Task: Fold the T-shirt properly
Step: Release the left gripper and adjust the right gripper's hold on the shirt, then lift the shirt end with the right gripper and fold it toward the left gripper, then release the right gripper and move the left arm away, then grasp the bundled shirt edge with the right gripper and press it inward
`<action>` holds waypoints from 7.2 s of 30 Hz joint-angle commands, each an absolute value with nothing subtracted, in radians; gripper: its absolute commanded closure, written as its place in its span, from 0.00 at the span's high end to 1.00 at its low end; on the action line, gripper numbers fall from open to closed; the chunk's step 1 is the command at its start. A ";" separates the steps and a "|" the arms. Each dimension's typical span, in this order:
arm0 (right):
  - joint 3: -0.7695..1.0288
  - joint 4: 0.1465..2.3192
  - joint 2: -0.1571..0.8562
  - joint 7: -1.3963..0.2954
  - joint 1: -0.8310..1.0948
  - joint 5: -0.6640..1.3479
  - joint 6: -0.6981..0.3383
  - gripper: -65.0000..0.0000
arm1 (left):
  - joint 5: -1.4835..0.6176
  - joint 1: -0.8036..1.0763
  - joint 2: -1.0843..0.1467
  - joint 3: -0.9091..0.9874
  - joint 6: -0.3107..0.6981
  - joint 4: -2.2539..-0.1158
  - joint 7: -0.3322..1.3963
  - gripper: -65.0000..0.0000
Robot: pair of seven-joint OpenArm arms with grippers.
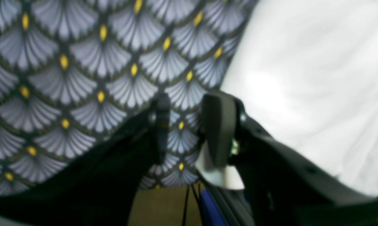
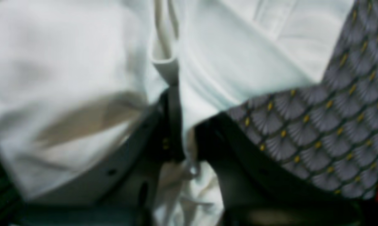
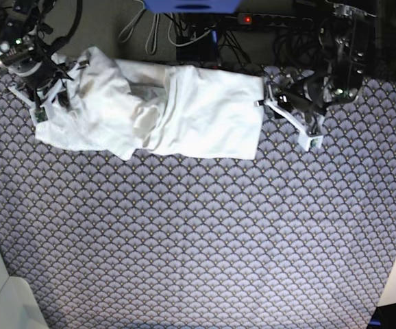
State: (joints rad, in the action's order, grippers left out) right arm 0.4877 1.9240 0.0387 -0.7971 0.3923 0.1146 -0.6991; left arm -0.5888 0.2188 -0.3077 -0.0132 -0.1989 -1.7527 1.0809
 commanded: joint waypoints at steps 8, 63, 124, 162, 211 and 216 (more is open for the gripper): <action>0.507 1.965 -0.005 -0.773 0.384 0.125 -0.698 0.00 | -0.596 0.206 -0.306 -0.008 -0.197 -1.758 1.070 0.34; -0.160 2.037 -0.035 -0.774 0.320 0.463 -0.698 0.00 | -0.604 0.211 -0.277 -0.012 -0.200 -1.689 1.032 0.00; -0.286 1.808 0.053 -0.771 0.084 0.466 -0.698 0.54 | -0.598 0.455 -0.456 0.565 -0.193 -1.879 1.196 0.00; -0.380 1.797 0.127 -0.773 0.073 0.463 -0.698 0.20 | -0.596 0.446 -0.484 0.567 -0.193 -1.880 1.196 0.00; -0.282 1.613 0.117 -0.665 -0.005 0.461 -0.698 0.20 | -0.596 0.449 -0.512 0.575 -0.193 -1.880 1.198 0.00; -0.335 1.514 0.070 -0.665 -0.059 0.460 -0.698 0.20 | -0.596 0.449 -0.512 0.576 -0.193 -1.886 1.205 0.00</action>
